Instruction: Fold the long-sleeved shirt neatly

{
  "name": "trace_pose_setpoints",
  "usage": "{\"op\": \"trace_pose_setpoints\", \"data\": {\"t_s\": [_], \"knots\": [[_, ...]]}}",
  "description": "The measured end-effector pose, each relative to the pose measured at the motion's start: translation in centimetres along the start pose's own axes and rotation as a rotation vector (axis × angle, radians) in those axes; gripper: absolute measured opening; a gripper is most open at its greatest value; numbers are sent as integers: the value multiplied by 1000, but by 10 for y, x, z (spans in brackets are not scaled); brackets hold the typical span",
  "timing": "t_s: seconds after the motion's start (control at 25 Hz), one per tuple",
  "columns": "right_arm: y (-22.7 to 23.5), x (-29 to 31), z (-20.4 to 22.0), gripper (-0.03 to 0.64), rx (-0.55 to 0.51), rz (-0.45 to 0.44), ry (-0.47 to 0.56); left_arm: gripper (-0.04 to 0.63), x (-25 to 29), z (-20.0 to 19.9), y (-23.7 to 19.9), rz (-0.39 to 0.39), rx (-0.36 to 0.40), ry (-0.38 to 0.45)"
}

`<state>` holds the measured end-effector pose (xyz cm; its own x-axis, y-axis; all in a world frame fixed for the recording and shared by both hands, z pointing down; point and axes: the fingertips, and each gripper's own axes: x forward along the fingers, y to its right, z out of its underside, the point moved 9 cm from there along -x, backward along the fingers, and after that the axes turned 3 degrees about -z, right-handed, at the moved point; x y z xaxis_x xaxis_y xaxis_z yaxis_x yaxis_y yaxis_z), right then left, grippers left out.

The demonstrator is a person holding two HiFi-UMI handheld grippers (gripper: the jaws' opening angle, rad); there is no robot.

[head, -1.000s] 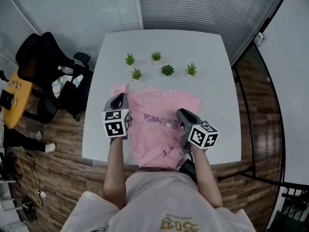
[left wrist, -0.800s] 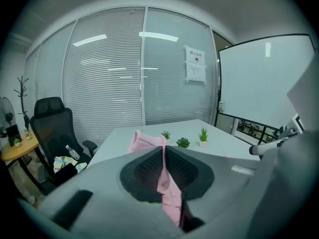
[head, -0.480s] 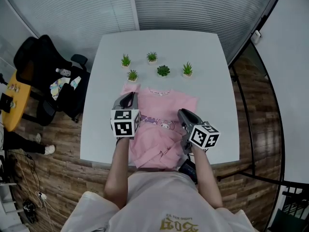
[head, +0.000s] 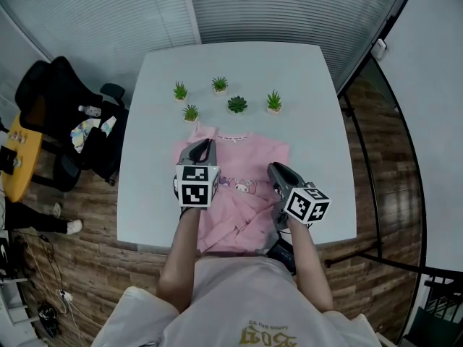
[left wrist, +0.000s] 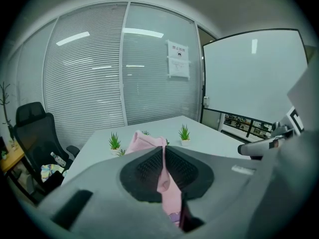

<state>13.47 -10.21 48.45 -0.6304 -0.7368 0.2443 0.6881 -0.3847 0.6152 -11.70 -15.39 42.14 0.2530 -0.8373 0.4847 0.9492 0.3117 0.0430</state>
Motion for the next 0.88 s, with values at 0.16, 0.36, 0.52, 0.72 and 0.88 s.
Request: {"op": "trace_pose_setpoints", "data": {"t_s": [0.16,0.36,0.52,0.72,0.88], "knots": [[6,-3,-1,75,9,10,0,20,7,-1,13,24,12,-3],[14,-6,0,74,17,24,-6,20,19,2,31,60,28,-27],[20,-8,2,75,22,34,-11,20,31,9,47,95,43,-51],[28,-15,7,74,32,59,-20,25,57,33,67,137,60,-103],[34,-21,11,75,39,82,-27,25,73,51,77,144,89,-155]]}}
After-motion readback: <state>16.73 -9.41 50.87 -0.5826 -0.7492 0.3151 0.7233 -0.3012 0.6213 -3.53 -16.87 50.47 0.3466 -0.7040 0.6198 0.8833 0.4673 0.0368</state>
